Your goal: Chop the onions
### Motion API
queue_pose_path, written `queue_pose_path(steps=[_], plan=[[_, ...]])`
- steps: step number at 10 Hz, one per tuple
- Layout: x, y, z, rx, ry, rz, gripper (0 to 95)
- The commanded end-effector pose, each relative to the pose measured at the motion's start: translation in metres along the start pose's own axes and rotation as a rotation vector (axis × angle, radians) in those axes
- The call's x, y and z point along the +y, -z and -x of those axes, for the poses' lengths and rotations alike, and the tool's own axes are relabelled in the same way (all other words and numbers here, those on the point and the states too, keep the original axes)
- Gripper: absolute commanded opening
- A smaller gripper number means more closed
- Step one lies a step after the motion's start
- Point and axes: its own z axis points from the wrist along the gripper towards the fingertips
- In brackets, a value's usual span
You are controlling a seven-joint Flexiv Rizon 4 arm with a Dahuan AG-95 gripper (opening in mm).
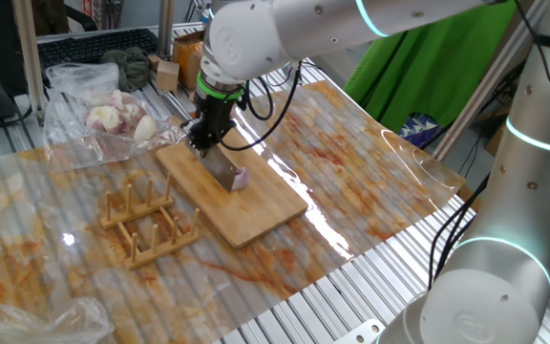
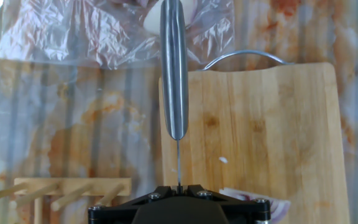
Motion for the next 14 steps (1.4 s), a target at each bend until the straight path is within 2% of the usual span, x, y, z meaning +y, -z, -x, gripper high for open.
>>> queue_pose_path(steps=[1,3,6,8,12,14], plan=[[-0.0004,0.0017,-0.0020,0.005,-0.021,0.018,0.0],[-0.0004,0.0017,-0.0021,0.030,-0.034,0.021,0.0],[-0.0002,0.0015,-0.0018,0.030,-0.014,0.031,0.0],[-0.0002,0.0015,-0.0018,0.030,-0.014,0.026,0.0],[-0.0002,0.0015,-0.0018,0.042,-0.097,0.002,0.0],[-0.0002,0.0015,-0.0018,0.045,-0.138,-0.025,0.0]])
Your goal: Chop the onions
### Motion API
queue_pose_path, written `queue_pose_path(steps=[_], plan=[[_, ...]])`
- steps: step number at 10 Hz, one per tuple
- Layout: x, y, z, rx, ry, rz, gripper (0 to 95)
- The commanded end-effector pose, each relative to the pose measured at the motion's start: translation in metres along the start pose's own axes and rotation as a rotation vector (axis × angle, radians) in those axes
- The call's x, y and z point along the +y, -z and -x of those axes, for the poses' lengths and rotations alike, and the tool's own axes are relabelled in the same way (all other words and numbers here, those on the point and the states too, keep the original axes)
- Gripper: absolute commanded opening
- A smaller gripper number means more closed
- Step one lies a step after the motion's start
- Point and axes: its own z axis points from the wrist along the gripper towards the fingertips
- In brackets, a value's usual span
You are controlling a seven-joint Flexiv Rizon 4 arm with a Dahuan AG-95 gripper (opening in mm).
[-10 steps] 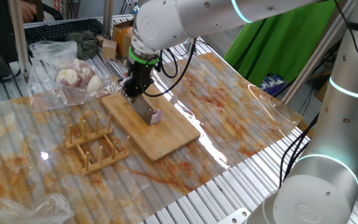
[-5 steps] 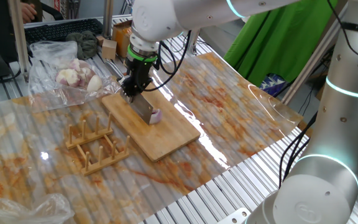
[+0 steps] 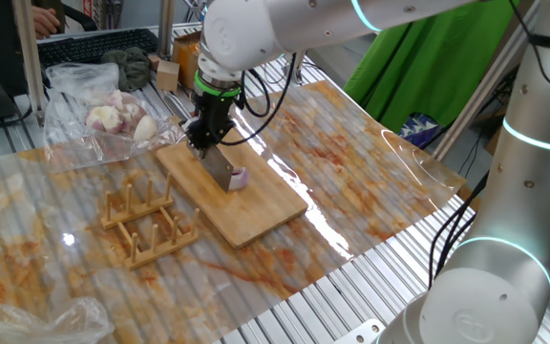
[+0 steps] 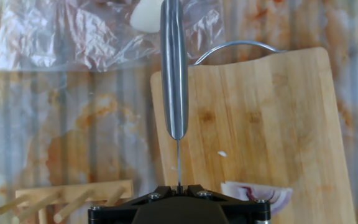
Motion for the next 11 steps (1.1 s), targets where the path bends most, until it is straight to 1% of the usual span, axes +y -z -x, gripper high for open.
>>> queue_pose_path(steps=[1,2,3,5,6,8,11], plan=[[-0.001,0.001,-0.002,0.003,-0.025,-0.022,0.0],[-0.001,0.001,-0.002,0.006,-0.006,-0.020,0.0],[-0.001,0.001,-0.002,0.005,0.022,-0.010,0.0],[-0.025,-0.001,-0.004,-0.001,0.077,-0.004,0.0],[-0.030,-0.002,-0.004,-0.003,0.087,-0.004,0.0],[-0.052,-0.008,-0.002,-0.014,0.112,-0.001,0.0],[-0.068,-0.013,-0.003,-0.023,0.123,-0.001,0.0]])
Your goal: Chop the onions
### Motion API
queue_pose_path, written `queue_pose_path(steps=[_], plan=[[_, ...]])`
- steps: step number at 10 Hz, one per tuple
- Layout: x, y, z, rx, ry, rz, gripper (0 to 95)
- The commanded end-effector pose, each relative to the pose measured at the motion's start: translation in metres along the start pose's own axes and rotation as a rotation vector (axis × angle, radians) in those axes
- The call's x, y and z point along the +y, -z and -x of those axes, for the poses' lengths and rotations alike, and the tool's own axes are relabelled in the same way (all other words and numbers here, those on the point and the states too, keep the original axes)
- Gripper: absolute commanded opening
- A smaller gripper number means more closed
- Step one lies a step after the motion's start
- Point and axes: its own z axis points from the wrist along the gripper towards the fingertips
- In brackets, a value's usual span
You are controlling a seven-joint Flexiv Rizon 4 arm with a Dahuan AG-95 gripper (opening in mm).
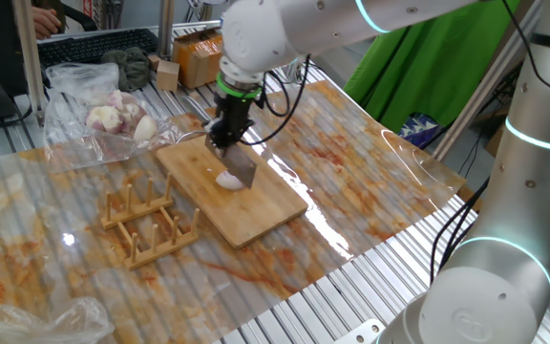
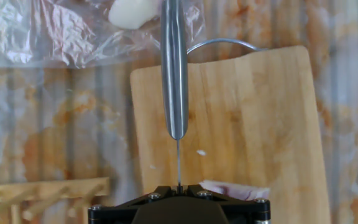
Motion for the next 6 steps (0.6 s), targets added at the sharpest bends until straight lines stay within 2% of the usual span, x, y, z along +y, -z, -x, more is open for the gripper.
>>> queue_pose_path(steps=[1,6], plan=[[-0.002,-0.004,0.000,-0.007,-0.009,-0.002,0.0],[-0.002,-0.015,0.000,-0.017,-0.009,-0.006,0.0]])
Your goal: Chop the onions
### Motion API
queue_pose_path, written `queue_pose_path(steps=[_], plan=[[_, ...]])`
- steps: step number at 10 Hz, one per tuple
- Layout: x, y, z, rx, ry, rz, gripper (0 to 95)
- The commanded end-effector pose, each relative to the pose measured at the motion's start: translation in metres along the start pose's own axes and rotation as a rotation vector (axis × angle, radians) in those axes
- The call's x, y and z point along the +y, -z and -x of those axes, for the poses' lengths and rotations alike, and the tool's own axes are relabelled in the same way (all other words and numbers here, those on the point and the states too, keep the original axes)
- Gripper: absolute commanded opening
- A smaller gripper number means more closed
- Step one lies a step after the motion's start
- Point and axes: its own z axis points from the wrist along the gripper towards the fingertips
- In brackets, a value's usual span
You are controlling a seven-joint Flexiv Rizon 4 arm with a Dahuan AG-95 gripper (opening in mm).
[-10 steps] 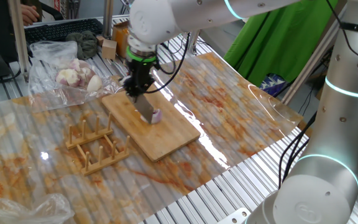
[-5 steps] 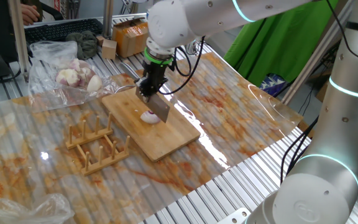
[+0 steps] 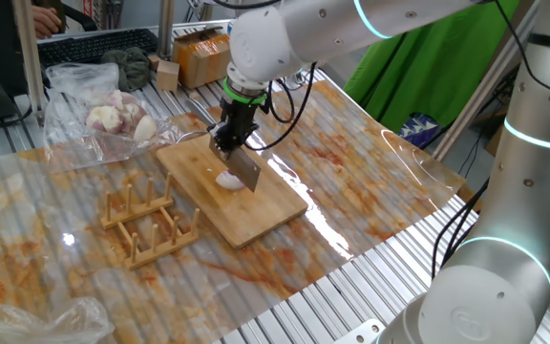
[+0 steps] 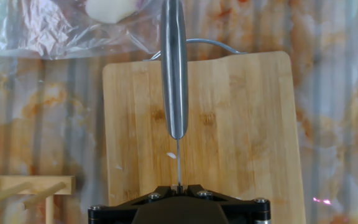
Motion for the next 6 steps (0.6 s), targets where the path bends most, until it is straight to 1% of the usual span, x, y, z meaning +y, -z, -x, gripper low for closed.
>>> queue_pose_path(steps=[1,6], plan=[[-0.0001,-0.0022,-0.0001,-0.004,-0.001,-0.003,0.0],[0.0002,-0.0111,-0.0024,-0.014,-0.006,-0.006,0.0]])
